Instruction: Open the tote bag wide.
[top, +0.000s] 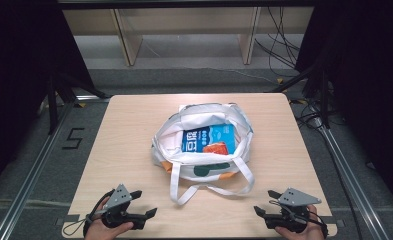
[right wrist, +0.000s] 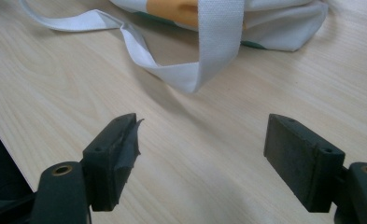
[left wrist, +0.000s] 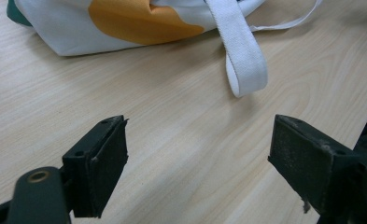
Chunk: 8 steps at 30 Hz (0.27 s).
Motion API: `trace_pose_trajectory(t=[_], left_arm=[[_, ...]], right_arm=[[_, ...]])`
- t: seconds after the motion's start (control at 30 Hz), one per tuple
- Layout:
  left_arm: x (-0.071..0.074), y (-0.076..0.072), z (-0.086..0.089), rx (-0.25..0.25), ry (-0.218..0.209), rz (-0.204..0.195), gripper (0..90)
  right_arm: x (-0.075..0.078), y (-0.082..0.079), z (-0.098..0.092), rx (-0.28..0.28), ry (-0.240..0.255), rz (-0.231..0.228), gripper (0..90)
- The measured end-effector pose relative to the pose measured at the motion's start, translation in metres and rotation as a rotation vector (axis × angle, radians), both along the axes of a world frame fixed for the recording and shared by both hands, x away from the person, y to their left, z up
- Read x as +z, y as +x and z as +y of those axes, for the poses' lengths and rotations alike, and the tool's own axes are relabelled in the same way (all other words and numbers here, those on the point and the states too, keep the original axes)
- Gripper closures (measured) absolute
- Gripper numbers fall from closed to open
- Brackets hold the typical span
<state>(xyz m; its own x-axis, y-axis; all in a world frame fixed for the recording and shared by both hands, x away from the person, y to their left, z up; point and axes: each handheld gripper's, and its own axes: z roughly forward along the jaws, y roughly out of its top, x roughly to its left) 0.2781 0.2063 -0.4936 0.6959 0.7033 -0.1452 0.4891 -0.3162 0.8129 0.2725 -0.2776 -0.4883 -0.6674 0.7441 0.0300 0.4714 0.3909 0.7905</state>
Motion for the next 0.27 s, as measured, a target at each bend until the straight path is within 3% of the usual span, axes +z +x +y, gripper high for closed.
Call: trace_pose_trajectory(t=[0.1, 0.17, 0.27], left_arm=[[-0.0002, 0.0010, 0.0008, -0.003, 0.006, -0.014, 18.5], [-0.0015, 0.0011, 0.0001, 0.016, -0.014, 0.004, 18.4], [-0.0020, 0.0031, 0.0027, 0.017, 0.008, 0.011, 18.3]], right_arm=[[-0.0003, 0.0003, 0.0003, 0.000, -0.002, 0.003, 27.3], [-0.0011, 0.0011, 0.0004, 0.010, 0.005, 0.011, 27.3], [-0.0010, 0.0025, -0.0016, 0.010, -0.013, -0.009, 27.3]])
